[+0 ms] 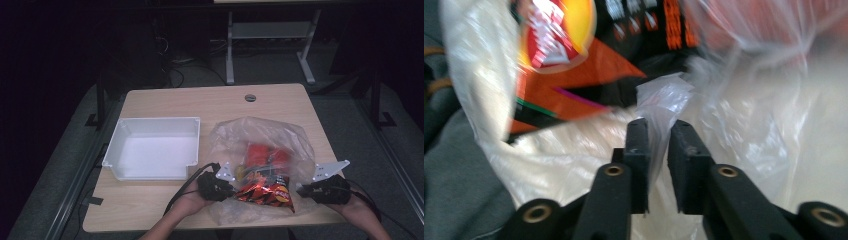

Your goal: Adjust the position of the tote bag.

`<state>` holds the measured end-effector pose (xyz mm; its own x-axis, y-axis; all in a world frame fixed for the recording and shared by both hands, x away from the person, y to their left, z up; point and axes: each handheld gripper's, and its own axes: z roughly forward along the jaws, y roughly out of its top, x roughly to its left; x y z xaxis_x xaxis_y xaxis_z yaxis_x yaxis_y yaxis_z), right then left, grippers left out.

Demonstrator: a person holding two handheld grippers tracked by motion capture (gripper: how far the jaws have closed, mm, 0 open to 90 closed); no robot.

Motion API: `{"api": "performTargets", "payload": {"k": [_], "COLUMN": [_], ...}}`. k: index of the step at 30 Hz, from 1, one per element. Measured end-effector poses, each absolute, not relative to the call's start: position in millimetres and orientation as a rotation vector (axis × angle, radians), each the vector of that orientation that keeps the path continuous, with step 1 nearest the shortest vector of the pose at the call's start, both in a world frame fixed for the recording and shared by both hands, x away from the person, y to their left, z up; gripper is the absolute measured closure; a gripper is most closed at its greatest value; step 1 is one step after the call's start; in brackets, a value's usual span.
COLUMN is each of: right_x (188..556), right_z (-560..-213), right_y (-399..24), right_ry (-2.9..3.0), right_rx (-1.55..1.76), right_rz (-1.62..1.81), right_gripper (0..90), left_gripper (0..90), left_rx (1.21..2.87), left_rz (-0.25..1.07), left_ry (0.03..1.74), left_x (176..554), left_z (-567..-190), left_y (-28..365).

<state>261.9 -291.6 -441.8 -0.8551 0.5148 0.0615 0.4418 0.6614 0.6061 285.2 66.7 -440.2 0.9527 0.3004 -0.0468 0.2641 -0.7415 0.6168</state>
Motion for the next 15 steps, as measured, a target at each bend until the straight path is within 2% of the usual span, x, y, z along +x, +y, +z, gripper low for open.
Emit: {"api": "performTargets", "payload": {"k": [6, 15], "right_x": [254, 240], "right_z": [-419, -392], "right_y": [-288, -283], "right_ry": [2.713, 2.669], "right_rx": [0.738, 0.661], "right_rz": [1.034, 1.07], "right_gripper": [62.0, 57.9], "left_gripper": [68.9, 65.6], "left_rx": [2.37, 2.321], "left_rz": [0.071, 0.049], "left_ry": [0.413, 0.359], "left_x": [283, 274], "left_z": [-423, -404], "left_y": [68, 60]}}
